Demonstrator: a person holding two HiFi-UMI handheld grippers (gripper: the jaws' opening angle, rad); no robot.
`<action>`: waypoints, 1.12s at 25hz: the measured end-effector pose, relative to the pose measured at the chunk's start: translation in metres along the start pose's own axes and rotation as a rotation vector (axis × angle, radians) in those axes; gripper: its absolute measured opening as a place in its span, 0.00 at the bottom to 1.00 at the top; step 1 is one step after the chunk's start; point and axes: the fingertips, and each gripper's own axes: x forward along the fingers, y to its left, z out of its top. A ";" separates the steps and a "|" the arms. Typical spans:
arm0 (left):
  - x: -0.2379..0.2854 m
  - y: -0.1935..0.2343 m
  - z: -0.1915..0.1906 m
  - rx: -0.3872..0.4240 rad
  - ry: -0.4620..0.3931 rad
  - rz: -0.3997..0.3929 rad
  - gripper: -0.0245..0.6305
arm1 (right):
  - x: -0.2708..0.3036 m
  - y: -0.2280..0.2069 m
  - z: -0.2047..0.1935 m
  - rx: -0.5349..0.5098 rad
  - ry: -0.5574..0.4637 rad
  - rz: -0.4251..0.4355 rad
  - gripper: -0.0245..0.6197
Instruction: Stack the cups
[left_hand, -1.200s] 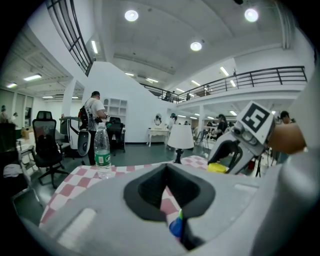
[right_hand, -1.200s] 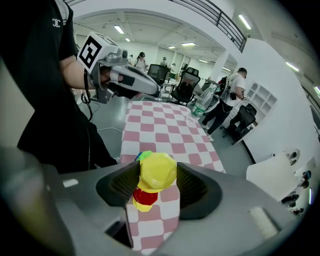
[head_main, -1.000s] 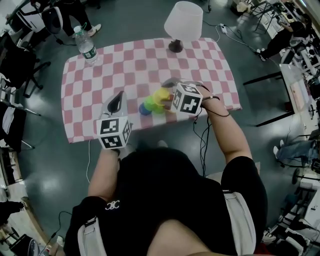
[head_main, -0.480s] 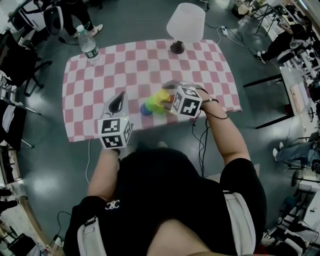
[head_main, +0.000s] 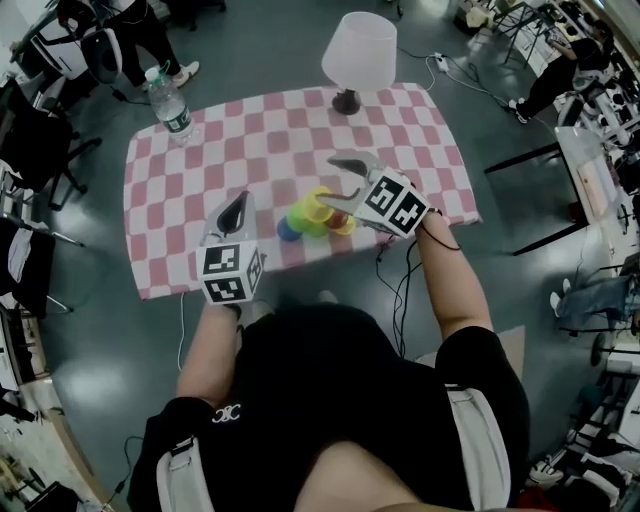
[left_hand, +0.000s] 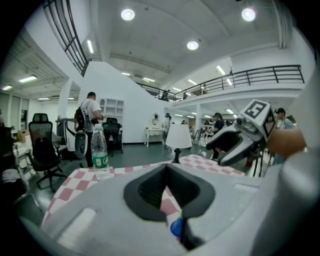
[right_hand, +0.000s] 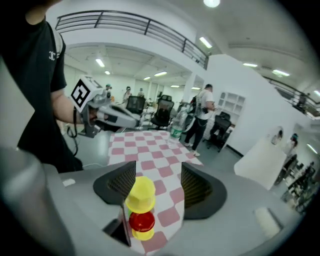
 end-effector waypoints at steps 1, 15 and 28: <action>0.001 0.000 0.002 0.003 -0.005 0.000 0.04 | -0.005 -0.010 0.004 0.029 -0.048 -0.062 0.47; 0.017 -0.016 0.025 0.030 -0.076 -0.053 0.04 | -0.131 -0.080 -0.007 0.381 -0.558 -0.832 0.03; 0.029 -0.029 0.026 0.059 -0.077 -0.089 0.04 | -0.130 -0.071 -0.043 0.481 -0.526 -0.926 0.04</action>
